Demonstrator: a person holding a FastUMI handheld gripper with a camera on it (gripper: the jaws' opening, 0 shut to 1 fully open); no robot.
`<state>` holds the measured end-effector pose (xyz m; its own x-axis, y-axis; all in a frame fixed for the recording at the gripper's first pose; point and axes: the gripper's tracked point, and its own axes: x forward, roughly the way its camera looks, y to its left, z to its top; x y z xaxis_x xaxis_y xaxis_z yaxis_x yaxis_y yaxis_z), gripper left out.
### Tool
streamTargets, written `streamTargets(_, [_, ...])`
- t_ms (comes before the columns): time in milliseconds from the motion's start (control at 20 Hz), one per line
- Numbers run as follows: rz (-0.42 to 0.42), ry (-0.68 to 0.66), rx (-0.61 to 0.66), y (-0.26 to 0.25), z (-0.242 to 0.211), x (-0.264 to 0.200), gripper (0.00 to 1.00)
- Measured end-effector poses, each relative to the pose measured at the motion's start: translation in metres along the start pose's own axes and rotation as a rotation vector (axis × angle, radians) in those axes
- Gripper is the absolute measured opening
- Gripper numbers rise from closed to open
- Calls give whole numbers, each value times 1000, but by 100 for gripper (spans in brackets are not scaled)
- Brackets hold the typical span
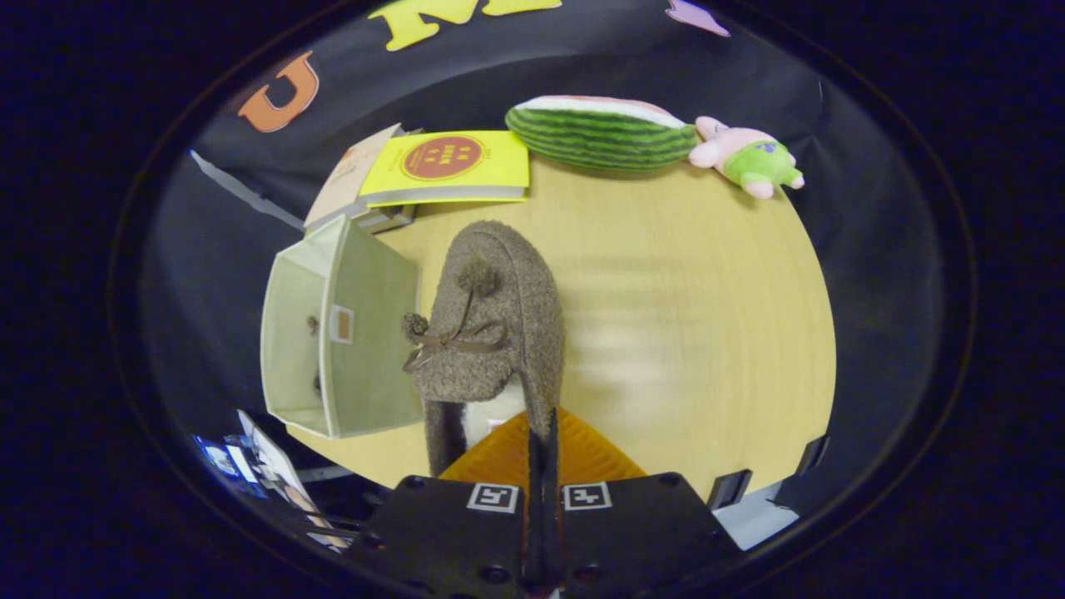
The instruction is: Open the storage box then place both shoes into the box .Put the left shoe in first, then the right shoe, with the right side of both shoes facing outward in a uniform manner.
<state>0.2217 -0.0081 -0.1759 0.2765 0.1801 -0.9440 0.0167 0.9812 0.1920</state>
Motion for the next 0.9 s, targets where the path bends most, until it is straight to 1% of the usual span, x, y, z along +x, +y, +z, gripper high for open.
streamTargets(250, [84, -17, -7, 70, 12, -18, 6])
streamTargets(400, [129, -47, -6, 113, 18, -18, 6])
streamTargets(550, [199, -104, 36, 163, 21, -10, 6])
streamTargets(700, [204, -177, 47, 194, 28, 0, 6])
streamTargets(900, [198, -209, 46, 216, 24, 14, 6])
